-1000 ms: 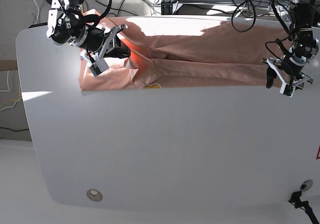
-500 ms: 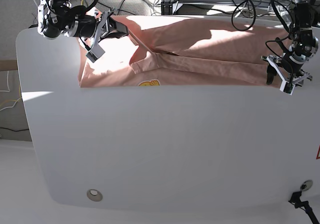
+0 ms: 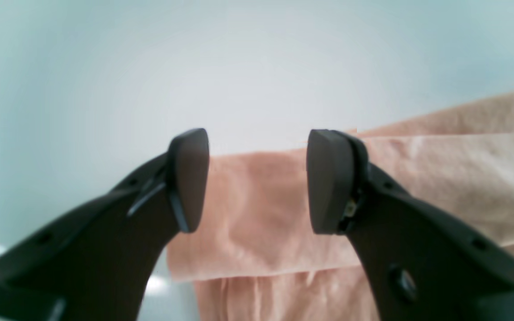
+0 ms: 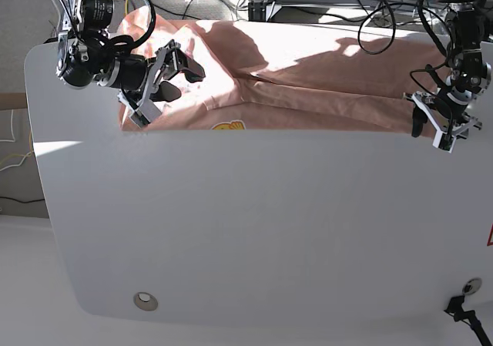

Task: Fold the T-shirt properly
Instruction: 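Pull the folded strip toward the arm bases with both grippers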

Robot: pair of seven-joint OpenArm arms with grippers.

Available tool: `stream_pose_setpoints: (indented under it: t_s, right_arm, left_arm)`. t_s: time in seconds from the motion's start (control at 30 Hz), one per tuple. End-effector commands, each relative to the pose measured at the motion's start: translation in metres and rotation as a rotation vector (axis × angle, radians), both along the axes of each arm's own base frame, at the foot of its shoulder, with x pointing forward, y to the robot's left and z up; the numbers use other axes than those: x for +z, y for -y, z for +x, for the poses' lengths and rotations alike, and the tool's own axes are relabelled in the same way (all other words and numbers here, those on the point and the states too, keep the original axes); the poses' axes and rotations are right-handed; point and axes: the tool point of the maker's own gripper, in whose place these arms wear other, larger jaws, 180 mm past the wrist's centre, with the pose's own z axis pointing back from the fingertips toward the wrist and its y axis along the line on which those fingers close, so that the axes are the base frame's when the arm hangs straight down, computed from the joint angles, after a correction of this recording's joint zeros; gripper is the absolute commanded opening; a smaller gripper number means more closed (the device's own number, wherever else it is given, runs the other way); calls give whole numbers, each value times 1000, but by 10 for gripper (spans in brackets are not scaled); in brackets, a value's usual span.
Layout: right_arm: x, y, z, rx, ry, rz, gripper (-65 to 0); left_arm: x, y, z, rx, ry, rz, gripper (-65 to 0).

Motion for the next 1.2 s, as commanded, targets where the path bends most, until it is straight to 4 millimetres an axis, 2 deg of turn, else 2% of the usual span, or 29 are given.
stream_pose_setpoints:
  t_s: [0.0,0.13,0.27,0.37,0.47,0.5,0.53,0.57,0.6,0.67,0.8,0.9,1.0,1.17]
  right_arm:
    - [-6,1,7,-25,9,-29,-228]
    - [-29,1,8,-62,-25,-91,-228]
    - [-26,-15,8,-75,-21,-28,-228]
    - [-18,-23,12,-76,-1,10,-234]
    - [-6,-24,16,-70,47,4,-289]
    - [-2,-25,17,-66,62,4,-324]
    - [0,-26,17,-64,69,3,-372]
    - [1,-26,16,-63,69,3,-432]
    - [0,-26,16,-64,66,3,-507]
    - [-3,-26,13,-64,55,3,-650]
    - [-13,-23,3,-67,14,-4,-650]
    - [-26,-21,-6,-79,-32,4,-650]
    - [-39,-19,-10,-96,-77,15,-650]
    - [-57,-6,-9,-138,-112,24,-650]
  left_arm:
    - [14,-5,8,-4,45,12,-320]
    - [14,-5,8,-4,45,12,-320]
    - [17,-3,9,-9,53,10,-321]
    - [40,9,14,-22,127,2,-321]
    - [66,10,3,15,206,4,-326]
    - [70,13,1,21,223,0,-369]
    - [73,14,-5,23,228,3,-449]
    - [73,17,-11,20,225,6,-563]
    - [70,21,-17,18,215,0,-650]
    - [59,27,-28,29,186,-22,-650]
    - [29,38,-60,46,92,-61,-650]
    - [11,55,-77,23,31,-92,-650]
    - [-4,67,-88,1,-20,-116,-650]
    - [-33,61,-96,31,-92,-140,-650]
